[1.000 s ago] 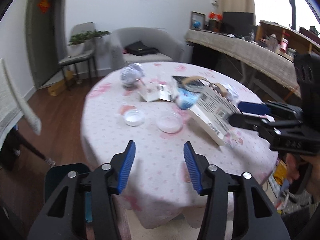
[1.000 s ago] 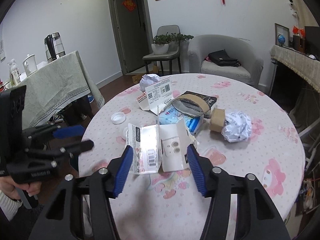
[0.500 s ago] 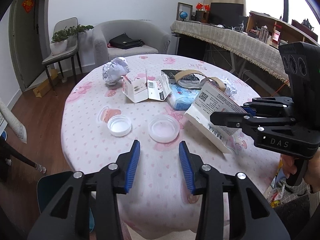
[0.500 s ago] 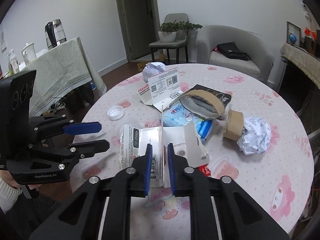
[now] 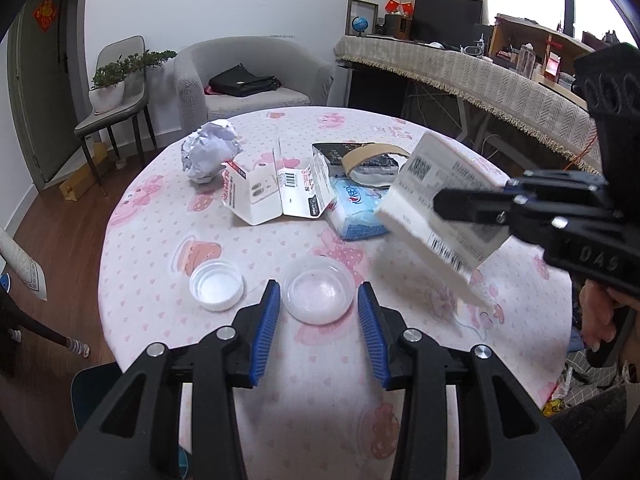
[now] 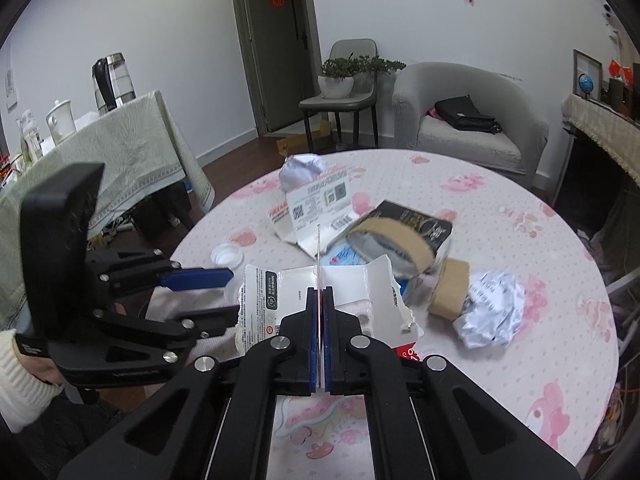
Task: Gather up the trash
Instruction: 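Close the right gripper on the white-and-red paper box while the left gripper approaches the clear lid, then grasp the clear lid with the left gripper while the right carries the box to the bin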
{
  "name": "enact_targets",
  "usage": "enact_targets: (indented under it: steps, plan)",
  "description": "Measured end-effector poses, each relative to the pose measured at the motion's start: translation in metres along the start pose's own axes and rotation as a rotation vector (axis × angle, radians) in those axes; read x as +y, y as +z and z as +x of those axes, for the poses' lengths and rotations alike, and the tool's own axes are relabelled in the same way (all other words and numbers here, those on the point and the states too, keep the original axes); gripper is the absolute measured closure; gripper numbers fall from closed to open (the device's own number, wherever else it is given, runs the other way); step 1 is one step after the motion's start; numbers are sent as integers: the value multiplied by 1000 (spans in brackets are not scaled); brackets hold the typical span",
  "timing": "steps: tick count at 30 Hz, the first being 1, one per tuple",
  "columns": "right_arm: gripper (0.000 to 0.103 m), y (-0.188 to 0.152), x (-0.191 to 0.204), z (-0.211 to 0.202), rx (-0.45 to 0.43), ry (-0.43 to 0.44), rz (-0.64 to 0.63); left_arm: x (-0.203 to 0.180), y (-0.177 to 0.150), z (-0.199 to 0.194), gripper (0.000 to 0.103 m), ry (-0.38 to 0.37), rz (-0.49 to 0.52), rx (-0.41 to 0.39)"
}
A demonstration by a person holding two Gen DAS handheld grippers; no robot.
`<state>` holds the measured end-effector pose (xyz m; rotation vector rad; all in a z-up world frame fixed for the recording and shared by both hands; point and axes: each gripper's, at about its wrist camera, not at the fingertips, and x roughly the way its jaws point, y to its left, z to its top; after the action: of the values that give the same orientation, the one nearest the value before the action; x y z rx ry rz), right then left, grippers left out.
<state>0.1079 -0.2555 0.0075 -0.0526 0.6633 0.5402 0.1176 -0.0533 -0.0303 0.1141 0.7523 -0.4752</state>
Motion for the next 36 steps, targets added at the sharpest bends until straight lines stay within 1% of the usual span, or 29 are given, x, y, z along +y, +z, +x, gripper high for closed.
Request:
enact_targets:
  steps: [5,11,18,21,24,27,30,36]
  plan:
    - [101,9,0,-1,-11,2,2,-2,4,6,61,14,7,8]
    - [101,21,7,-2,-28,-6,8,9,12,-10,61,12,-31,-51]
    - [101,29,33,13,-24,8,-32,51,7,-41,61,79,-124,-107]
    - [101,33,47,21,-18,23,-56,76,1,-55,61,134,-163,-125]
    - [101,40,63,31,-18,43,-75,98,-4,-60,61,160,-204,-115]
    - [101,46,79,43,-17,64,-84,121,-16,-65,61,212,-218,-95]
    - [101,51,94,52,-17,81,-98,141,-28,-71,61,240,-234,-71]
    - [101,61,124,72,-16,122,-109,177,-51,-75,61,257,-281,-14]
